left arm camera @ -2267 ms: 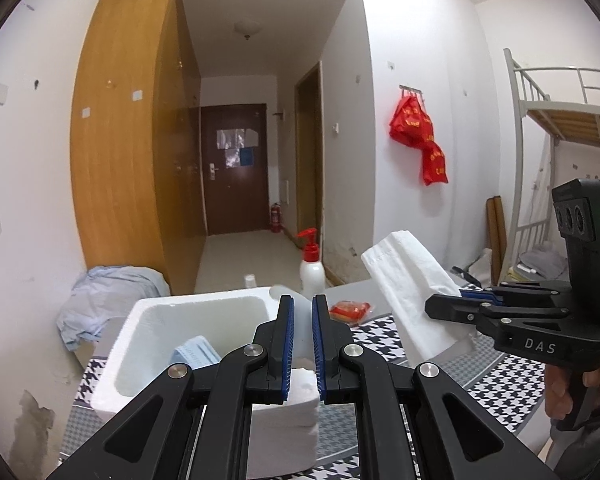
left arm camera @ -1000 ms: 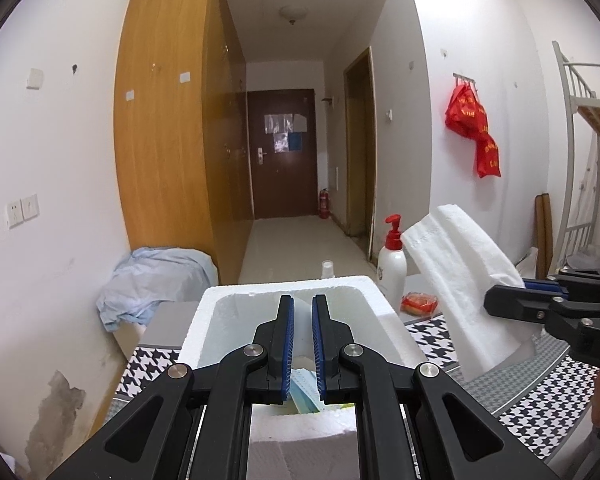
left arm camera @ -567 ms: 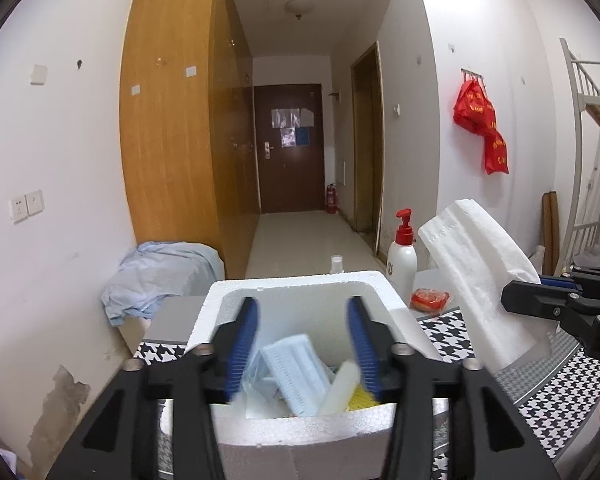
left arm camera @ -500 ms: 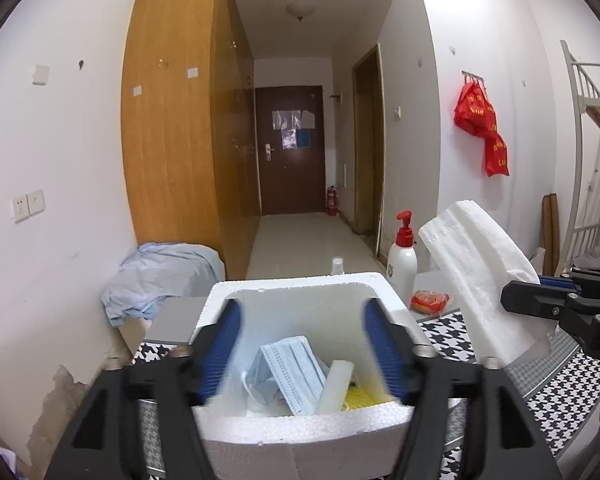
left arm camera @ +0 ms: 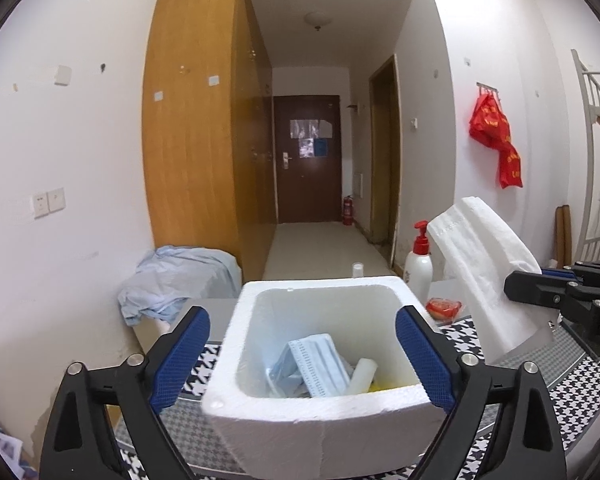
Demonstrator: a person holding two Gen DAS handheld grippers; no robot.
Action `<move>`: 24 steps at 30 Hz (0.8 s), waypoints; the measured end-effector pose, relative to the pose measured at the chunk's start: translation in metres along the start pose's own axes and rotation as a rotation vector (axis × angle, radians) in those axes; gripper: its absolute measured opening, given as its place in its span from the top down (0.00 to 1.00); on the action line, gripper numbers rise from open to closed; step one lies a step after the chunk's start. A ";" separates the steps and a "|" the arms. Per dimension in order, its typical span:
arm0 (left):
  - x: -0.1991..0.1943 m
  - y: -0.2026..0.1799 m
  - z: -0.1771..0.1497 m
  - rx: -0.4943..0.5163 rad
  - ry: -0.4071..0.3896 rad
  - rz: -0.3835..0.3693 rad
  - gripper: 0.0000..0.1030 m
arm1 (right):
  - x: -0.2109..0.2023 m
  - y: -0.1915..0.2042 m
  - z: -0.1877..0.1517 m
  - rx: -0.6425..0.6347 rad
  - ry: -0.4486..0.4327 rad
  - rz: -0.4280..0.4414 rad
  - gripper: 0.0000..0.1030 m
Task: Organize soft objects
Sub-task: 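Open the left tool to drop the foam tube into the box, then lower the tissue into the box and open the right tool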
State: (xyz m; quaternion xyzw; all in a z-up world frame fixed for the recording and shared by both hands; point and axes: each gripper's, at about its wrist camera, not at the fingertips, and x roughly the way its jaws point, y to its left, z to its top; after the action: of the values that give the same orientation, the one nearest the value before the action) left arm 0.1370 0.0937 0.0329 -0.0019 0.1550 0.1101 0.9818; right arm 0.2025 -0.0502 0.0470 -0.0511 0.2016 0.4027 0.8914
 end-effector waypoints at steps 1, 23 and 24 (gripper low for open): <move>-0.002 0.002 -0.001 -0.002 -0.001 0.007 0.03 | 0.001 0.001 0.001 -0.003 0.000 0.000 0.86; -0.030 0.041 -0.013 -0.038 -0.016 0.102 0.01 | 0.035 0.032 0.015 -0.038 0.034 0.054 0.85; -0.031 0.042 -0.013 -0.037 -0.017 0.105 0.01 | 0.038 0.032 0.016 -0.038 0.038 0.054 0.85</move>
State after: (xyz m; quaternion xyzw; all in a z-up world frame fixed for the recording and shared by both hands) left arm 0.0954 0.1274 0.0310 -0.0107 0.1443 0.1642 0.9758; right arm 0.2064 0.0021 0.0482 -0.0701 0.2119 0.4293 0.8752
